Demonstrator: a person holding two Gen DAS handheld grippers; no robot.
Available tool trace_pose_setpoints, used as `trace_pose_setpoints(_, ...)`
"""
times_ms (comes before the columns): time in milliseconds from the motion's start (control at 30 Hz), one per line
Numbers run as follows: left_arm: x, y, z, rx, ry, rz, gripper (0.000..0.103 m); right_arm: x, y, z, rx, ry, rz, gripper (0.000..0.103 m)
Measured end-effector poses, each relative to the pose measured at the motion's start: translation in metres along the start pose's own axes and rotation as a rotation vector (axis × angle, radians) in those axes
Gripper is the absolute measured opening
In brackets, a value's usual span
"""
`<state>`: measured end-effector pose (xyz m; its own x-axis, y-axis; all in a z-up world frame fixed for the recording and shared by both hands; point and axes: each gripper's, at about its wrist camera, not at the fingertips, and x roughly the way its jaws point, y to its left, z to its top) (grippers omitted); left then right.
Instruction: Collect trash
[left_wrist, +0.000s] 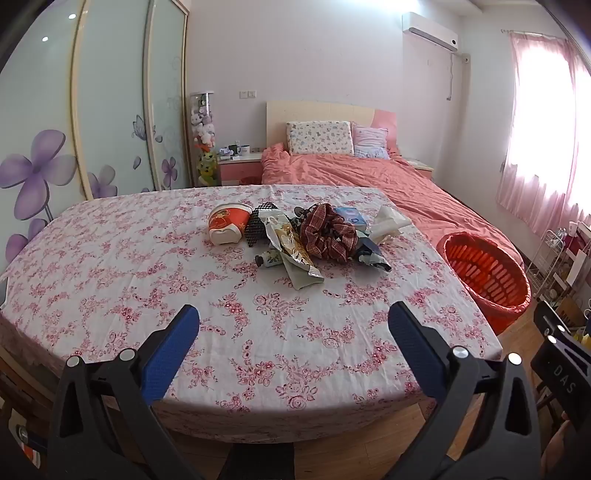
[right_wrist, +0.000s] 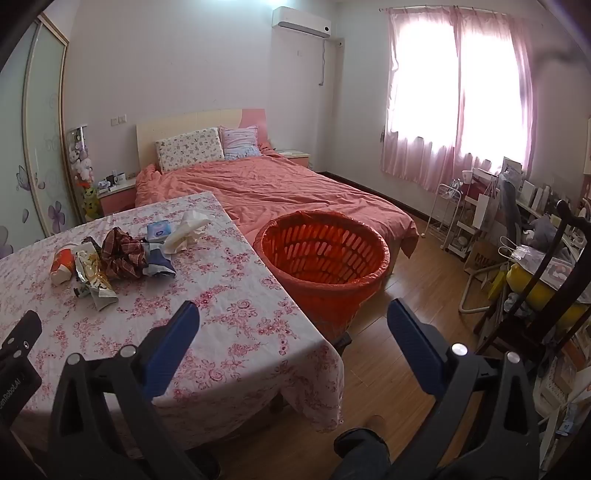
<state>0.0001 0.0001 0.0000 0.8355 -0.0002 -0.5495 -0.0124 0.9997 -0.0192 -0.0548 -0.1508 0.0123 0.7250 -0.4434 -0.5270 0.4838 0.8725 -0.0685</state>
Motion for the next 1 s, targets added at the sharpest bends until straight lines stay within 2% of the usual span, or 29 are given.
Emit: trace_pose_setpoints(1000, 0.0002, 0.0000, 0.0000, 0.000, 0.005, 0.000, 0.101, 0.0028, 0.0011, 0.0000, -0.005, 0.004, -0.003, 0.099)
